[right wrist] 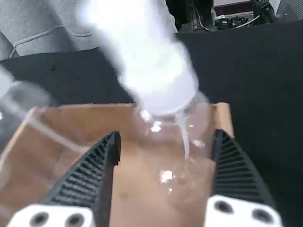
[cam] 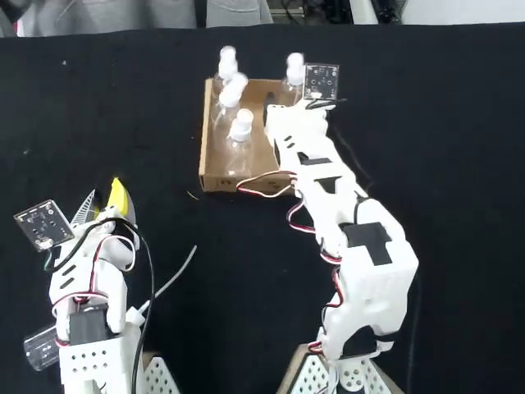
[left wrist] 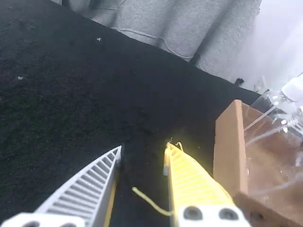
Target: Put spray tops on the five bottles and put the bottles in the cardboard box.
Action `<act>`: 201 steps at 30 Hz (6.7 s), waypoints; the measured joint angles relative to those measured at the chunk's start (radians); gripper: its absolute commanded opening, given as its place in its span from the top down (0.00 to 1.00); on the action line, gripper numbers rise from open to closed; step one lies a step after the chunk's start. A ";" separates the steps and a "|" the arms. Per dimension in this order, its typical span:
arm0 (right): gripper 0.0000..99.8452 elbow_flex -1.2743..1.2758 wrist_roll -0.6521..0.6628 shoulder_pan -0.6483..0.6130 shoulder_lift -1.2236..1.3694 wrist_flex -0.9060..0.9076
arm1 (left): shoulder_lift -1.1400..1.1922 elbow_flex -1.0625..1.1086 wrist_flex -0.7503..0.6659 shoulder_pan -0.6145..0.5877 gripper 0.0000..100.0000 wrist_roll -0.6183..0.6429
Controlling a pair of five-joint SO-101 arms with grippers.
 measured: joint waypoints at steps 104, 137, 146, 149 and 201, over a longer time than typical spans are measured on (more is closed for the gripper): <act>0.71 0.683 0.074 -0.140 -1.323 0.713 | 0.000 0.000 0.000 -0.009 0.86 -0.075; 0.71 0.634 0.158 -0.528 -1.049 0.809 | 0.000 0.000 0.000 -0.061 0.86 -0.077; 0.72 0.634 0.158 -0.577 -1.049 0.809 | 0.000 -0.011 0.015 -0.278 0.86 -0.081; 0.72 0.634 0.167 -0.577 -1.049 0.827 | -0.002 -0.046 0.103 -0.311 0.86 -0.153; 0.71 0.634 0.207 -0.575 -1.049 0.844 | 0.715 -0.918 1.131 -0.537 0.79 -1.479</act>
